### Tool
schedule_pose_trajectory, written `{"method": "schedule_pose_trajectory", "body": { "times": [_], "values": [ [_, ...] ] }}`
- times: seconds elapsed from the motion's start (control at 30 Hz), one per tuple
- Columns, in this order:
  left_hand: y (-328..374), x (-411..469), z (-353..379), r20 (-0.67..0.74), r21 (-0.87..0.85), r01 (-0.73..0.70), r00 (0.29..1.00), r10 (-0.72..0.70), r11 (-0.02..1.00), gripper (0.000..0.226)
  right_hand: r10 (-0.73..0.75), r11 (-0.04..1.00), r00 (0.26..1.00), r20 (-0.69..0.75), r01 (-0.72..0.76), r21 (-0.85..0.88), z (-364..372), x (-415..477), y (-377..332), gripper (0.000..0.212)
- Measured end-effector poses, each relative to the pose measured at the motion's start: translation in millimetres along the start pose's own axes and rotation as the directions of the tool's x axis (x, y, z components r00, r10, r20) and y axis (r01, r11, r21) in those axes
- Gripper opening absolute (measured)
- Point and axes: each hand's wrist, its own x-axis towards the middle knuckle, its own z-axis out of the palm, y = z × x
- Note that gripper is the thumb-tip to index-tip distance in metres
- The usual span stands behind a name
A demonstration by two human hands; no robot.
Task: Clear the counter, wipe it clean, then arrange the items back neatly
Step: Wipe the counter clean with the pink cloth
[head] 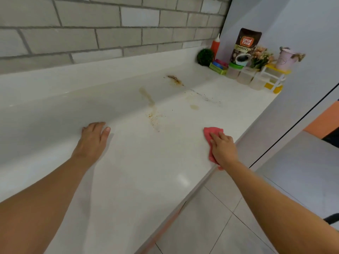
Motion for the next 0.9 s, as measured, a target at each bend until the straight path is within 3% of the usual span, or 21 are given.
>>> {"method": "schedule_pose_trajectory", "body": {
  "times": [0.1,0.2,0.27,0.33,0.37,0.43,0.53,0.67,0.8,0.9],
  "values": [
    [-0.3,1.0,-0.5,0.004,-0.010,0.005,1.000,-0.005,1.000,0.044,0.062,0.997,0.998,0.014,-0.062,-0.051,1.2,-4.4,-24.9,0.044],
    [-0.8,0.0,-2.2,-0.042,-0.110,0.015,0.999,-0.019,0.994,0.042,-0.139,0.989,0.989,0.056,0.142,-0.046,21.7,-54.0,-96.8,0.058],
    [-1.9,0.3,-3.7,-0.093,-0.207,0.017,0.995,-0.037,0.978,0.040,-0.427,0.904,0.900,0.086,0.426,0.025,28.2,-99.7,-145.3,0.071],
    [-3.1,1.0,-5.8,-0.123,-0.327,0.053,0.988,-0.099,0.943,0.041,-0.632,0.773,0.753,0.184,0.628,0.089,30.9,-124.3,-178.5,0.066],
    [-3.6,1.2,-7.3,-0.121,-0.397,0.083,0.982,-0.142,0.914,0.042,-0.690,0.720,0.694,0.206,0.688,0.094,32.6,-124.7,-190.1,0.064],
    [-5.7,2.5,-9.2,-0.116,-0.505,0.122,0.971,-0.207,0.855,0.045,-0.720,0.686,0.660,0.217,0.724,0.072,37.1,-107.1,-209.8,0.056],
    [-10.2,4.7,-10.4,-0.135,-0.592,0.123,0.959,-0.248,0.797,0.046,-0.663,0.741,0.720,0.203,0.670,0.042,50.7,-64.4,-241.9,0.048],
    [-13.5,4.3,-10.2,-0.144,-0.597,0.115,0.958,-0.247,0.794,0.045,-0.430,0.898,0.888,0.162,0.439,-0.020,56.6,-10.6,-249.4,0.050],
    [-13.9,3.6,-10.5,-0.128,-0.604,0.117,0.962,-0.241,0.789,0.046,-0.116,0.988,0.990,0.082,0.123,-0.089,42.2,18.0,-168.7,0.050],
    [-13.4,4.3,-9.8,-0.112,-0.627,0.112,0.966,-0.231,0.771,0.047,0.139,0.988,0.987,0.080,-0.133,-0.074,20.2,20.1,-95.9,0.051]
  ]
}}
